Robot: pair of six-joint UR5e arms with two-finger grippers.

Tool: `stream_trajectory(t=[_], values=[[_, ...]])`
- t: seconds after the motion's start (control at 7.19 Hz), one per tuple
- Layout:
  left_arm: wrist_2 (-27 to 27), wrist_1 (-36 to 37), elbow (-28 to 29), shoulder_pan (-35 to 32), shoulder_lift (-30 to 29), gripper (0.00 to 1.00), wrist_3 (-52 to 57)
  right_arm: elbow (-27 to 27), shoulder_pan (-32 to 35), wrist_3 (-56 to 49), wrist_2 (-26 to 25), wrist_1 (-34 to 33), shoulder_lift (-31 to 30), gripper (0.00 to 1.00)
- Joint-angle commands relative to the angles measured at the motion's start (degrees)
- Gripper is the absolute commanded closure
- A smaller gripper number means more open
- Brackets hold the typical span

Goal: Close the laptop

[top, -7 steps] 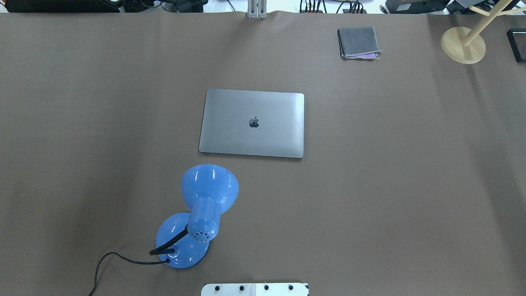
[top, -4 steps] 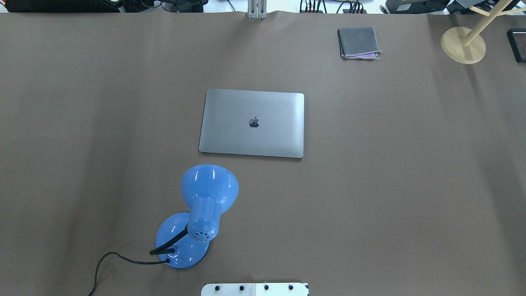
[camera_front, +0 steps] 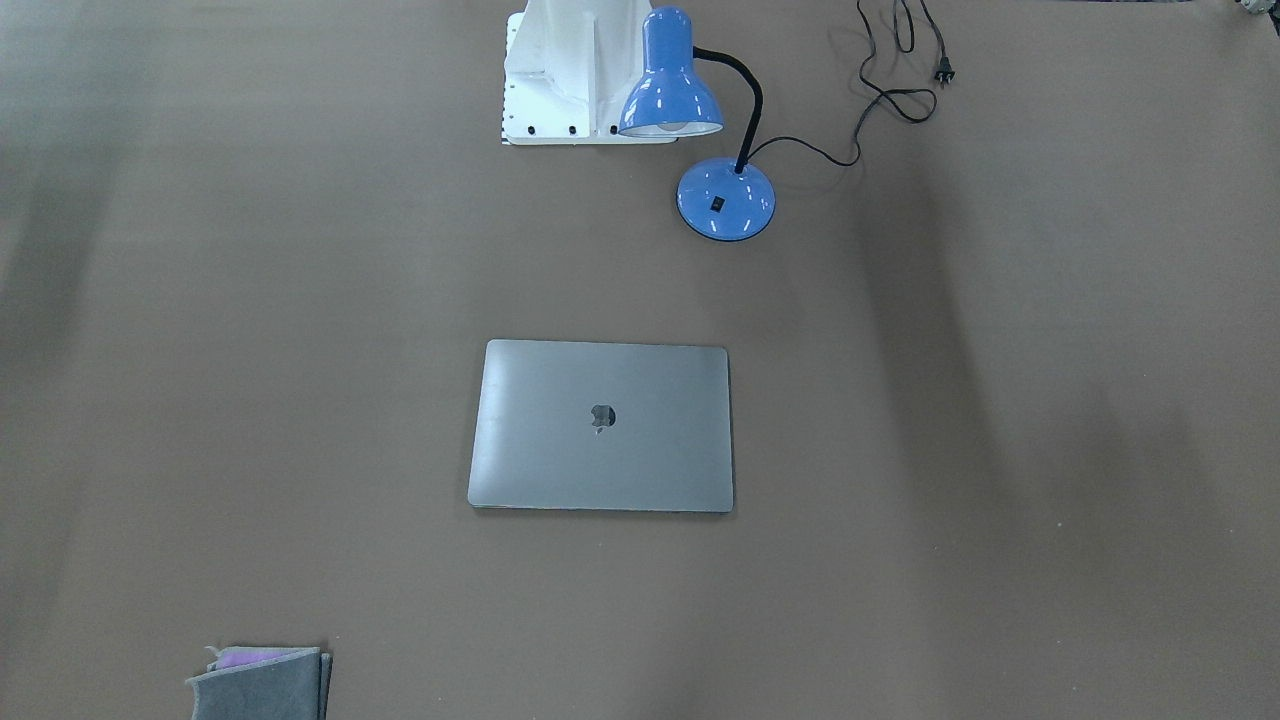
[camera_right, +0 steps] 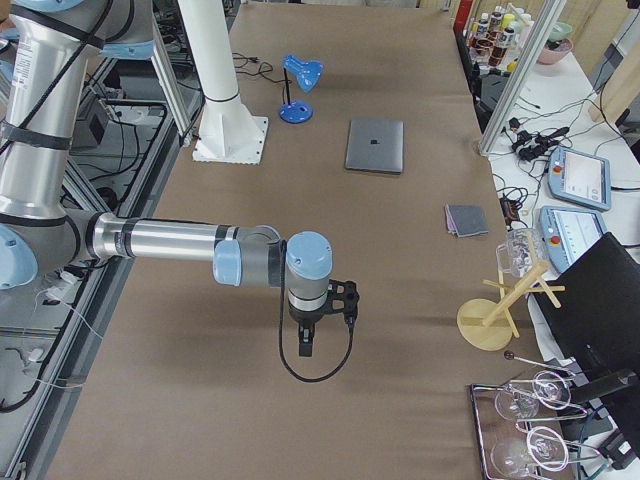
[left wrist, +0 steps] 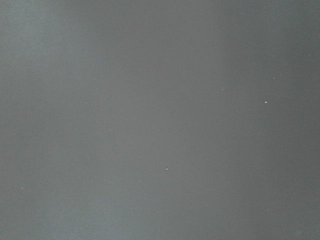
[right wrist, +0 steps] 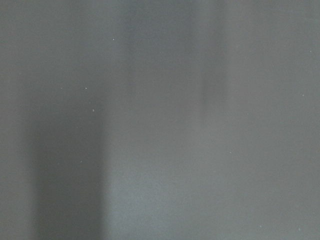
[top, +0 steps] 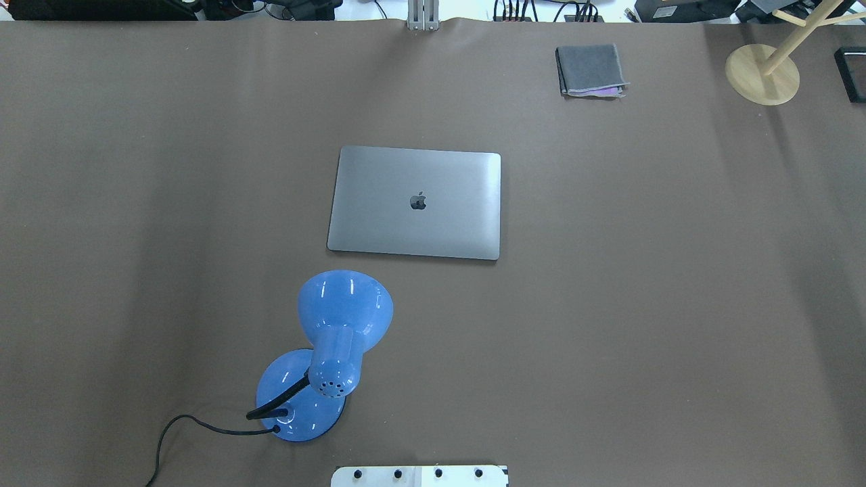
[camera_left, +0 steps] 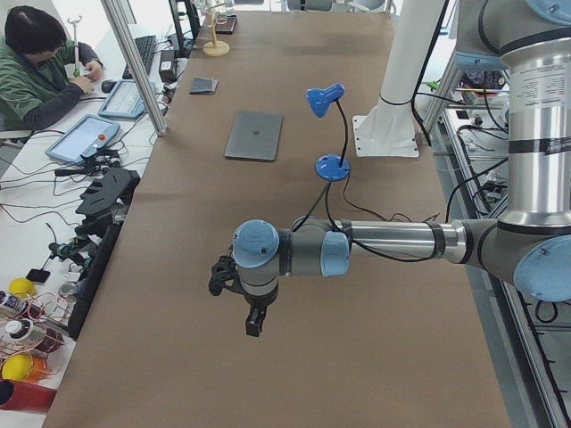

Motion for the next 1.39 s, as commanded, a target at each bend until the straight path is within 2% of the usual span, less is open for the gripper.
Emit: stream_trajectory(t=[0.0,0.28,1.25], values=[[-0.17,-0.33,-0.22,0.04,0.06,0.01,0.05,-0.28,0.00,-0.08,0.59,0.00,-0.23,0.00],[-0.17,-0.33,-0.57,0.04,0.06,0.01,0.14,-0.20,0.00,-0.25,2.43,0.00,-0.23,0.00],[-0.09,-2.70,-0.74,0.04,0.33,0.01,0.05,-0.02,0.00,-0.26,2.62,0.09,-0.14,0.00]])
